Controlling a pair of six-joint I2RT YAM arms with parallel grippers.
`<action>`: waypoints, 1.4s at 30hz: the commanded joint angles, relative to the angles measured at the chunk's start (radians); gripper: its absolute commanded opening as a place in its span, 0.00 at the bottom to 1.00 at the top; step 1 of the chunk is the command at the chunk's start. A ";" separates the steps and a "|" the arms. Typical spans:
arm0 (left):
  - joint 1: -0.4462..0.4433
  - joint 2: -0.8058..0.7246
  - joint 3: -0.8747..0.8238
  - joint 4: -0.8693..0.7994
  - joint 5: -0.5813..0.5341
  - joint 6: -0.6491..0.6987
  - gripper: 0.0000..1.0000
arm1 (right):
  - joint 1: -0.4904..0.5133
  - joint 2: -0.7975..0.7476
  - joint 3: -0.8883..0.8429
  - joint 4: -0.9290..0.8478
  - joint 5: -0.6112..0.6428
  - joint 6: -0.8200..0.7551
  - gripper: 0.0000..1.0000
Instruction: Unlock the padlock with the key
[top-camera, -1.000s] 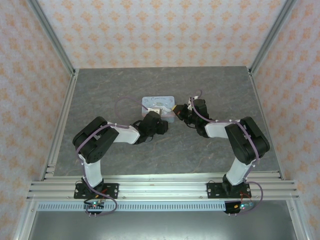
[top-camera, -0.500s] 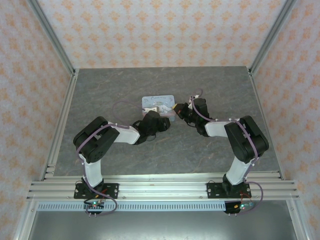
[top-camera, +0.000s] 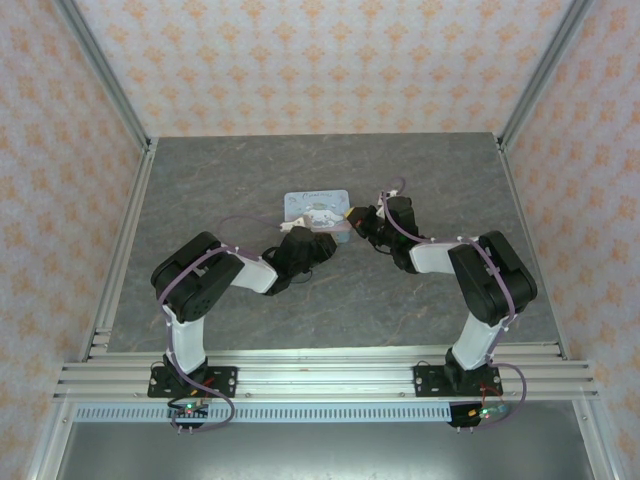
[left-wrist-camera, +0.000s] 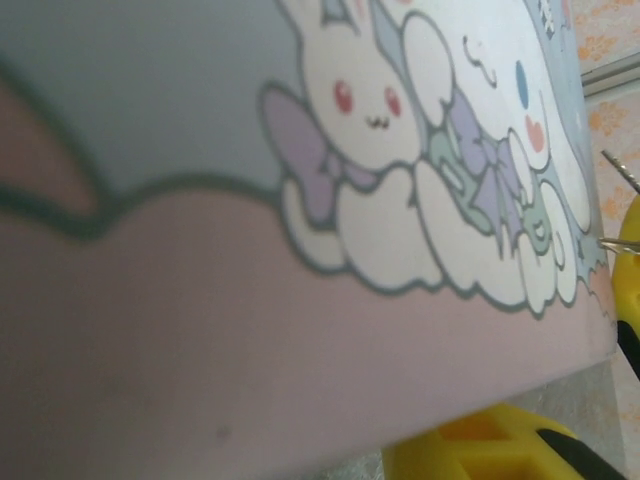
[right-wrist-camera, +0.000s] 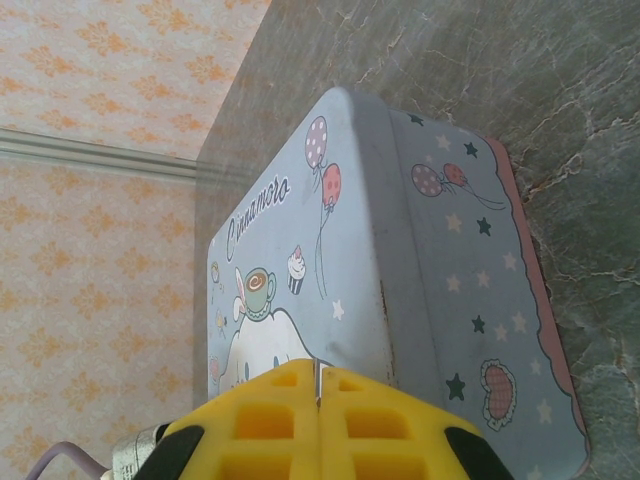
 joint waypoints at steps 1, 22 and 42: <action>-0.005 0.001 -0.002 0.107 -0.038 -0.022 0.32 | 0.003 0.028 0.003 -0.022 -0.012 -0.001 0.00; -0.013 -0.013 0.010 0.069 -0.063 -0.101 0.00 | -0.005 0.026 0.006 -0.015 -0.026 0.003 0.00; 0.095 -0.164 0.067 -0.186 0.255 -0.187 0.00 | -0.039 -0.222 -0.029 -0.074 -0.077 -0.013 0.00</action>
